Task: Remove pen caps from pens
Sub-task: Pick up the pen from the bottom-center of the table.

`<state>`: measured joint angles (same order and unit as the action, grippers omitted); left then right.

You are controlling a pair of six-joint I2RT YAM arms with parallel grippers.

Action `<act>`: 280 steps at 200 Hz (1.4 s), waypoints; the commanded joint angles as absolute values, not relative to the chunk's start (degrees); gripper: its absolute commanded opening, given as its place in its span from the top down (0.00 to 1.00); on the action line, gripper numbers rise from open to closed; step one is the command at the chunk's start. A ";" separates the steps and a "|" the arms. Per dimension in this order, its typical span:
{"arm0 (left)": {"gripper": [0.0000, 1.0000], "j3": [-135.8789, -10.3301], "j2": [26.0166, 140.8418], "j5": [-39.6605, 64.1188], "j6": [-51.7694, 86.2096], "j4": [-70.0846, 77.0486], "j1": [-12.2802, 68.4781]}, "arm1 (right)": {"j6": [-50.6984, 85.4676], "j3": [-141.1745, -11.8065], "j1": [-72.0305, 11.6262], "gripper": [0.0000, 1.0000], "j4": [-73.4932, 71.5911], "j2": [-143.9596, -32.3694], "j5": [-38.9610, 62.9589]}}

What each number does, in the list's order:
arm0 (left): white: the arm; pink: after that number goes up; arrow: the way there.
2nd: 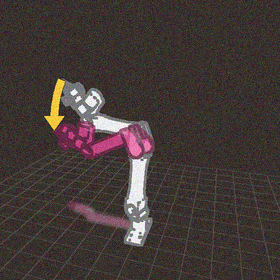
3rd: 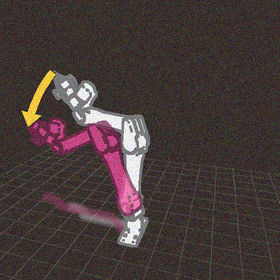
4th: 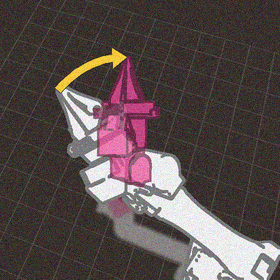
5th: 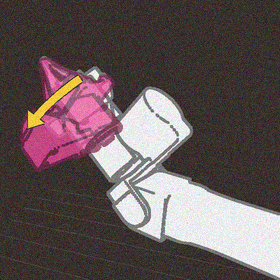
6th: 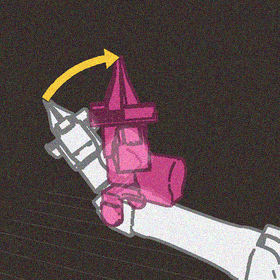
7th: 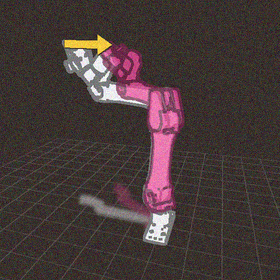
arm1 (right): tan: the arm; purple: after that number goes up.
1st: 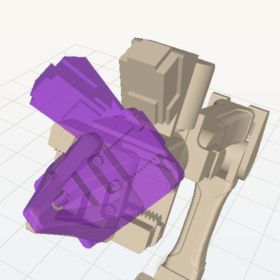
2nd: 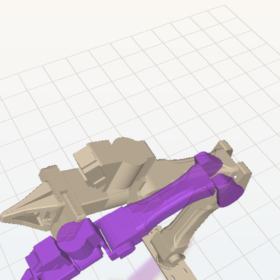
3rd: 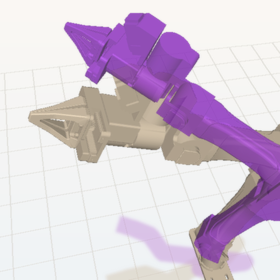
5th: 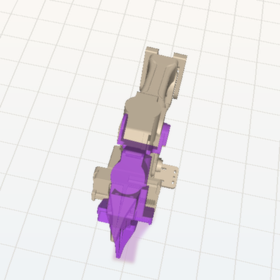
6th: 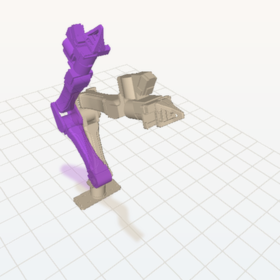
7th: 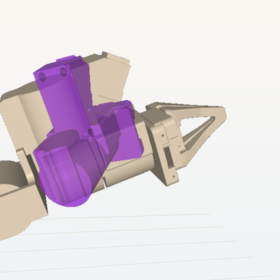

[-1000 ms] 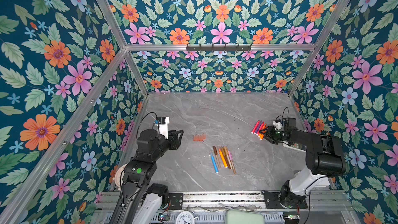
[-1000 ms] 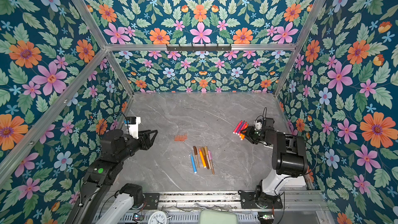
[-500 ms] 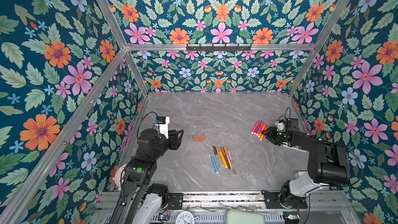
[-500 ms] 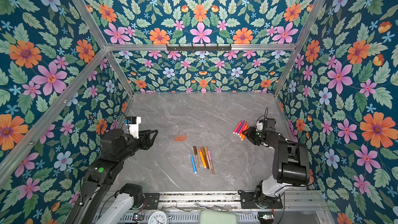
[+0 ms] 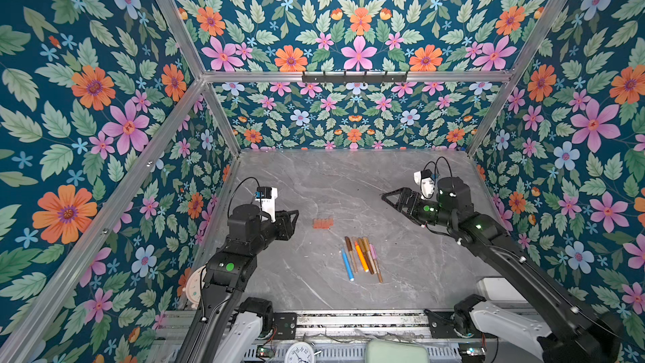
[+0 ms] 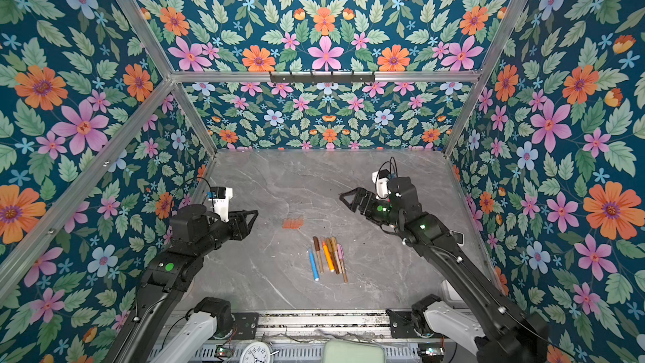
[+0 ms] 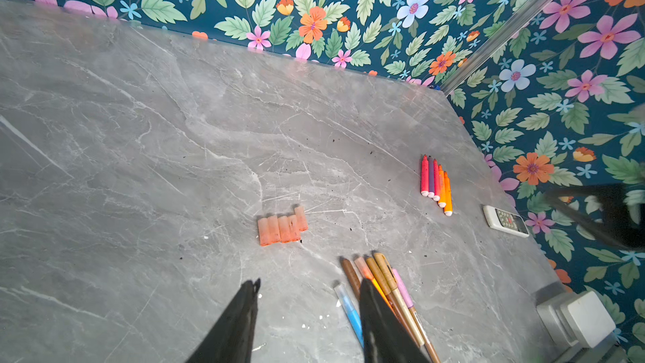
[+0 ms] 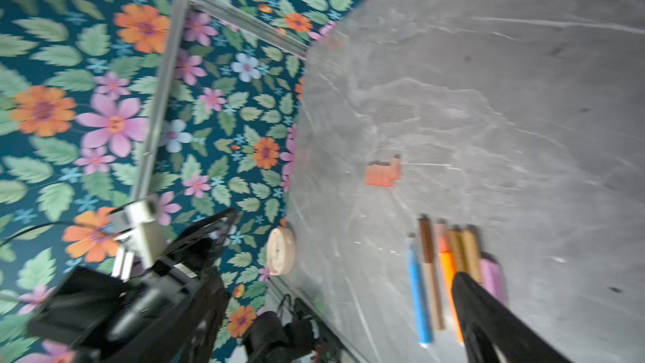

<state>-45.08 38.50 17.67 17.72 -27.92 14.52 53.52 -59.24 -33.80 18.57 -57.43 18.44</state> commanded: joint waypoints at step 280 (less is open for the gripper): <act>0.51 -45.62 42.13 15.04 17.36 -27.95 14.28 | 54.76 -59.92 -53.81 0.01 36.00 -52.97 -9.41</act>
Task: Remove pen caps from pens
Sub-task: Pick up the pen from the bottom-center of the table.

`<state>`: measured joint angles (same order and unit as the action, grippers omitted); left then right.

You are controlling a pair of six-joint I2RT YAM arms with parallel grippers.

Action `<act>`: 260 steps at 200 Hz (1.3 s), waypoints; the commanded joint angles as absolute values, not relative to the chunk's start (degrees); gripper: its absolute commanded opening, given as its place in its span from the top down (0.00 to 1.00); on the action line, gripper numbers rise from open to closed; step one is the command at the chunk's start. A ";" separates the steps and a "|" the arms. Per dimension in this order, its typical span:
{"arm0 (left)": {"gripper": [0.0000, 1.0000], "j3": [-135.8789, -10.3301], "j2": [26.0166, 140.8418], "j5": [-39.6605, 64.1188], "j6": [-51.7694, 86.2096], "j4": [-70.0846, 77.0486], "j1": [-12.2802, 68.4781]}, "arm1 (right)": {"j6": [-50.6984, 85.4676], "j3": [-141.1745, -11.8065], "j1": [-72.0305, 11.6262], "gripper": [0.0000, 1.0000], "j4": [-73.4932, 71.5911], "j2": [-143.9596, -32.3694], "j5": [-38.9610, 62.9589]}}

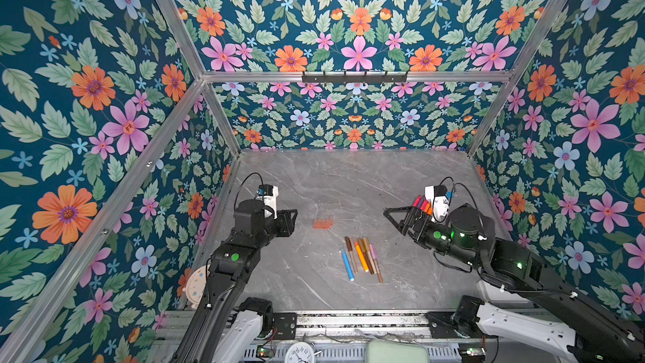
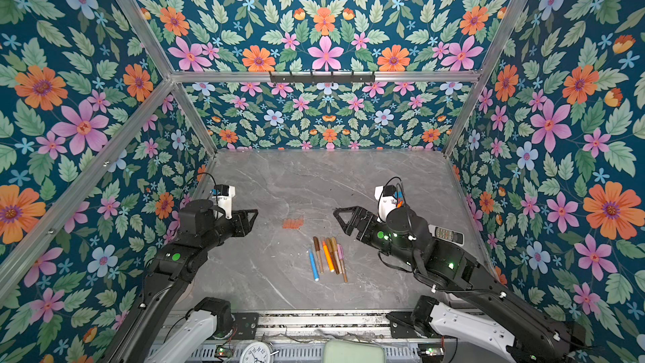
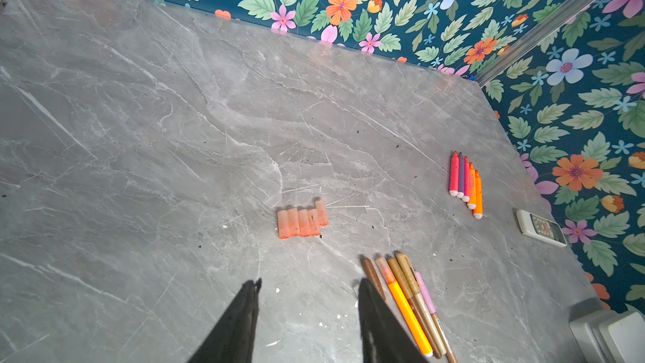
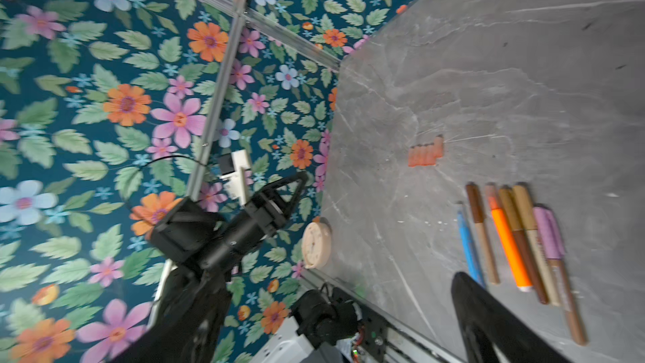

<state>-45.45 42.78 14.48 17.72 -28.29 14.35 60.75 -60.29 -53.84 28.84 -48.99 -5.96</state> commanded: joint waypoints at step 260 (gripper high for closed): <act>0.50 -45.70 31.55 13.01 18.67 -30.94 14.41 | 52.82 -78.46 -60.54 0.01 39.86 -90.70 -5.49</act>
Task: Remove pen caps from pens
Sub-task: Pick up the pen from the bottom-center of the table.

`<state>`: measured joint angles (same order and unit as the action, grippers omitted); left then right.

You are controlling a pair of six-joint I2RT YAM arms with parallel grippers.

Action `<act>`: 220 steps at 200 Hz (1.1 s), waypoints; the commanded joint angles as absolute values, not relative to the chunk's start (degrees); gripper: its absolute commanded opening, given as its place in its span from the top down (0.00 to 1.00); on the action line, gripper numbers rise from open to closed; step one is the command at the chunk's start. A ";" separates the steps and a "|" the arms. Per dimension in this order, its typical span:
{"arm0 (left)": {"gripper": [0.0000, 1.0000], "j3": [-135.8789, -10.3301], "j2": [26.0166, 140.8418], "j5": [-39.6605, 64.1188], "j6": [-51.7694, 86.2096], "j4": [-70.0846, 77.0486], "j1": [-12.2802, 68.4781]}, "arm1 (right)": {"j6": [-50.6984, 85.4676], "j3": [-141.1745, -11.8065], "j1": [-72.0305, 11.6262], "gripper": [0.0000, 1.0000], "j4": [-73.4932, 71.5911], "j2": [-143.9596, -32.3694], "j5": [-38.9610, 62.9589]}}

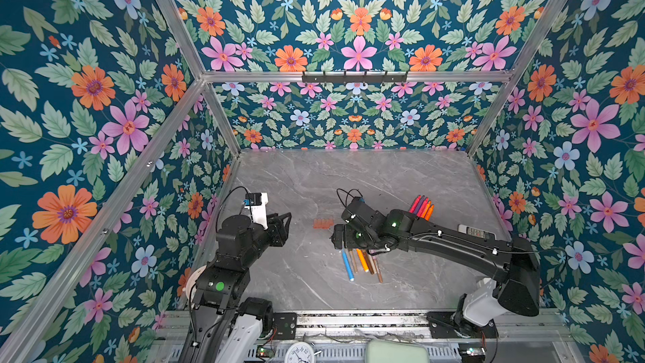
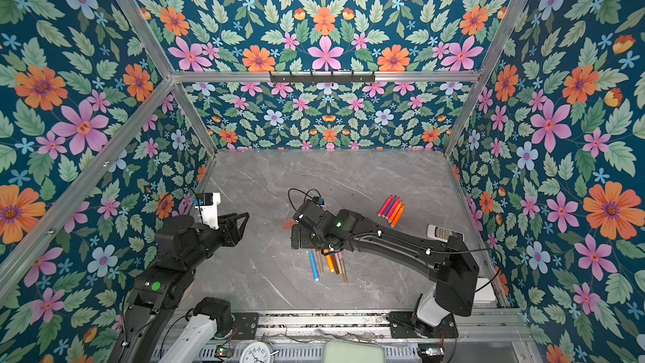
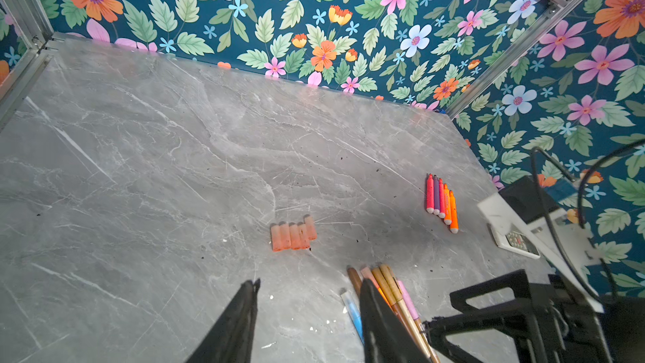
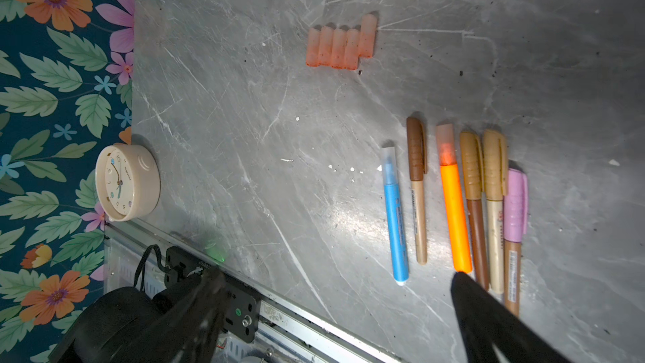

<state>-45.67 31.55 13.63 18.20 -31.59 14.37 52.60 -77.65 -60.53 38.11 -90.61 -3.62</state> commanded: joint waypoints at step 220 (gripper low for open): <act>0.50 -45.68 33.76 13.27 18.61 -30.87 14.19 | 42.45 -73.39 -60.68 0.63 38.63 -102.83 -1.98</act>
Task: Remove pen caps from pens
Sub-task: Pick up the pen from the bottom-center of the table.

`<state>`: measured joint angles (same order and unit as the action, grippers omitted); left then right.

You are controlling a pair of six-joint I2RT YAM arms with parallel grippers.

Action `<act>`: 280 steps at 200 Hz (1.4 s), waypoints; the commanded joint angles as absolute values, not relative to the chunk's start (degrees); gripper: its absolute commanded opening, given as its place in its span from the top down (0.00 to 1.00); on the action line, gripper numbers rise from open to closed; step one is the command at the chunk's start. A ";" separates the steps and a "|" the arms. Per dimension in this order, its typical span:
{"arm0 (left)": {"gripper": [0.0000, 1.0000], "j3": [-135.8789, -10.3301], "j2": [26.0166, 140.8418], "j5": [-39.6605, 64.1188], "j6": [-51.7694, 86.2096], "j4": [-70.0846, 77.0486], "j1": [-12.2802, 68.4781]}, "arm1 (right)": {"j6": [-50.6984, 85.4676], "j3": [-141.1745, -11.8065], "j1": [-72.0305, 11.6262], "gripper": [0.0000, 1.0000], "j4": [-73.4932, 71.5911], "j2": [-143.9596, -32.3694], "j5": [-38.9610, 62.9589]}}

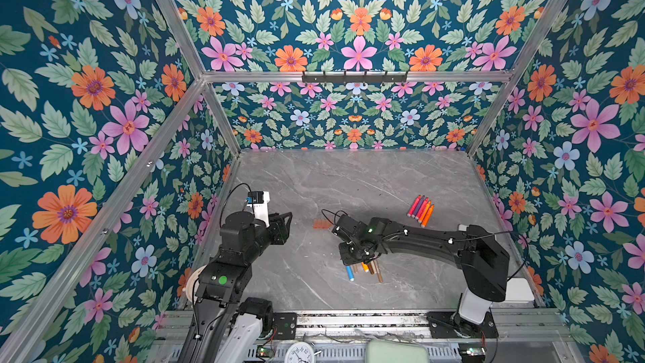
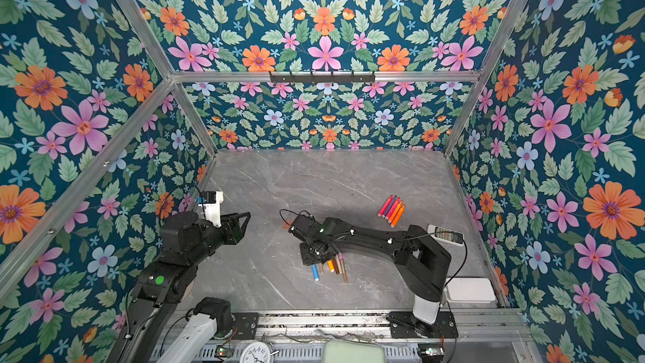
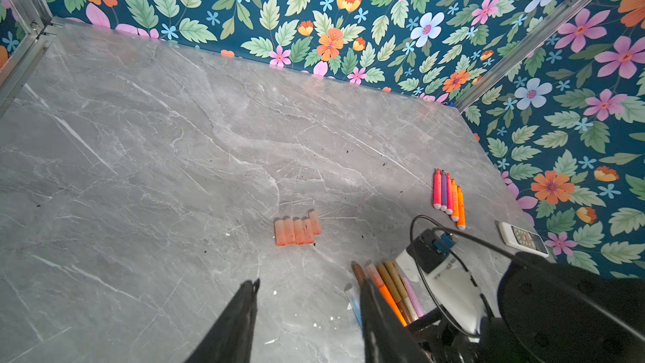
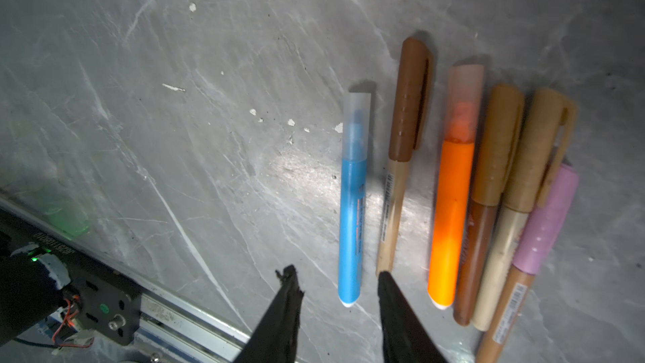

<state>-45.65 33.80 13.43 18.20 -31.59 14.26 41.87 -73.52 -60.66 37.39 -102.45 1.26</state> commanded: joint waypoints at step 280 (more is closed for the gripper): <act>0.50 -45.53 33.79 13.45 18.56 -30.85 14.15 | 43.95 -64.75 -57.88 0.83 34.68 -104.85 -4.51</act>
